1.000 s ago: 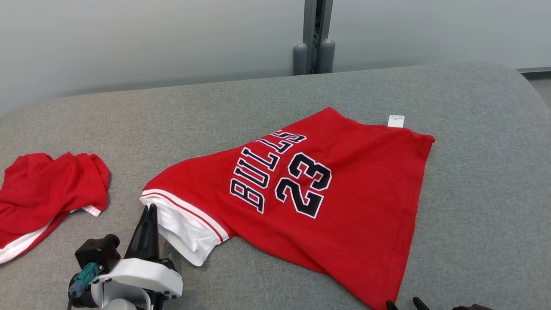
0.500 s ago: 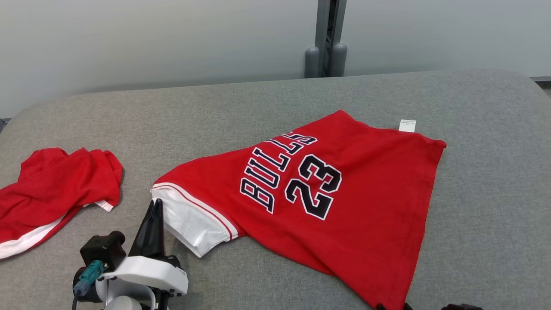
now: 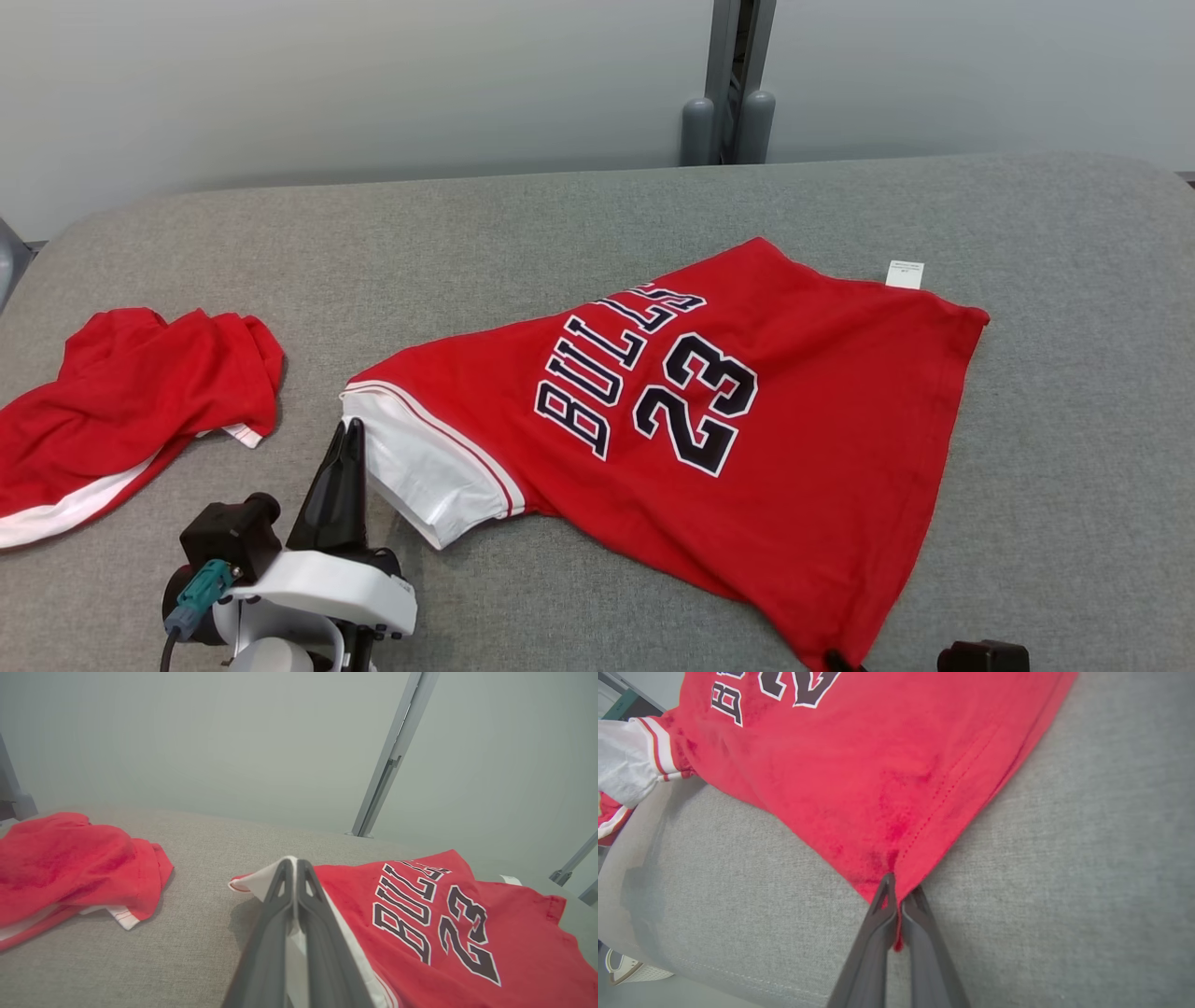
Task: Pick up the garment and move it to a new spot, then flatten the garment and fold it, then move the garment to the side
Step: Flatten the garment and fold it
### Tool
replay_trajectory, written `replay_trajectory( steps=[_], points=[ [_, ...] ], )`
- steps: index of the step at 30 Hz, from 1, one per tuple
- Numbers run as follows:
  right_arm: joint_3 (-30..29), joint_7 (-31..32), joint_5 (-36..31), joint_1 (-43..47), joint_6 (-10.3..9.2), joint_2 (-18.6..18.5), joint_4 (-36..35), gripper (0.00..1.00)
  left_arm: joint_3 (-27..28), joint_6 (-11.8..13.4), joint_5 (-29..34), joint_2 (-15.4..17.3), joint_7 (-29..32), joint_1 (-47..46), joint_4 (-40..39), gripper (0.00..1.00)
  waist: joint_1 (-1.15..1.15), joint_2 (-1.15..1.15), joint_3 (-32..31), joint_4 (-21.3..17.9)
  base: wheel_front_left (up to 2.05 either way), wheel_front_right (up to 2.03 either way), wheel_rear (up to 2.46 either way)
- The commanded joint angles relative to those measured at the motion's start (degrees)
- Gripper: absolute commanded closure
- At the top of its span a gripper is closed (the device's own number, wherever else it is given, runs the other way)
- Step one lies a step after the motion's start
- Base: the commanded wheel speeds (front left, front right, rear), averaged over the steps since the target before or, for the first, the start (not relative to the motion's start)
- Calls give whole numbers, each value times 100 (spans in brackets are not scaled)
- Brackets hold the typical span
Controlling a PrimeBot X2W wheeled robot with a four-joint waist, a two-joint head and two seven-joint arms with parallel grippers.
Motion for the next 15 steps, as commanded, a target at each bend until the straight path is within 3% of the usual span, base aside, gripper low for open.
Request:
replay_trajectory(
  steps=[1,8,15],
  points=[
    [20,3,25,-10,-2,-47,-5,100,5,19,0,33,10,47,-37,100,0,0,-4,-7,0,0,0],
    [-1,-161,-195,-287,-2,-514,-605,100,151,-75,-304,-5,-49,134,-480,100,0,0,-246,-159,0,0,0],
    [-499,275,-227,-857,-2,-798,-1768,100,253,-196,-985,-78,107,-162,-1294,100,0,0,-464,-351,0,0,0]
  ],
)
